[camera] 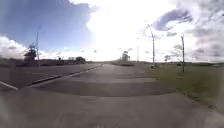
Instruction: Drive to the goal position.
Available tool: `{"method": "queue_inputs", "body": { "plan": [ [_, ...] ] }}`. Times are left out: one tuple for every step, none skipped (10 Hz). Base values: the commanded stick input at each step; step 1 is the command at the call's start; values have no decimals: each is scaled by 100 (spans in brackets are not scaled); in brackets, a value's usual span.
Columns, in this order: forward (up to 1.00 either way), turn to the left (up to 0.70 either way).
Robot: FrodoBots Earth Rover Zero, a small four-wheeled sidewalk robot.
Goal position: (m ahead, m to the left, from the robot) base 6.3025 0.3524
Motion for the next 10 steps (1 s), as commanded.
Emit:
{"method": "queue_inputs", "body": {
  "plan": [
    [100, 0],
    [100, 0],
    [100, 0],
    [100, -1],
    [100, -19],
    [100, -37],
    [100, -25],
    [100, -6],
    [71, 0],
    [25, 0]
  ]
}}
